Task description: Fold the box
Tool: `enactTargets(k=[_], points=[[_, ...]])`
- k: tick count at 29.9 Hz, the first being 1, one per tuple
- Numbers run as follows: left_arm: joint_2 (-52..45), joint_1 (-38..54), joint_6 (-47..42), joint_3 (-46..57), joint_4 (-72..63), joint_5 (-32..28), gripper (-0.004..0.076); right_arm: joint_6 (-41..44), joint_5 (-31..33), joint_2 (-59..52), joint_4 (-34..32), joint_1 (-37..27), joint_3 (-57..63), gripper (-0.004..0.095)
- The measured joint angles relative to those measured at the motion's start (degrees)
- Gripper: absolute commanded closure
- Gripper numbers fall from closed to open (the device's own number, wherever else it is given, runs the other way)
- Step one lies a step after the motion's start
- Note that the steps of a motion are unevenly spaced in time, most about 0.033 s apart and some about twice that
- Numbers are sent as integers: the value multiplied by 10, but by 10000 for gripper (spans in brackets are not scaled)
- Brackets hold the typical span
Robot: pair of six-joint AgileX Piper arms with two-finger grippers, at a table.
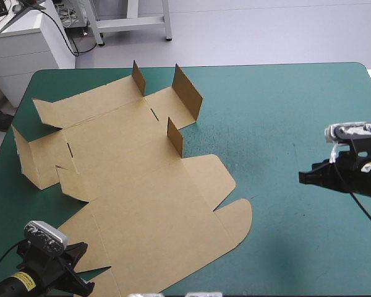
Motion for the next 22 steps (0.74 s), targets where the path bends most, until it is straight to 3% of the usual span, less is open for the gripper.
enactTargets(k=[8, 15, 22], points=[[0, 0, 0, 0, 0, 0, 732, 2, 23, 136, 14, 25, -152, 903], [0, 0, 0, 0, 0, 0, 732, 77, 30, 279, -64, 172, -304, 903], [0, 0, 0, 0, 0, 0, 732, 105, 73, 441, -67, 249, -480, 903]])
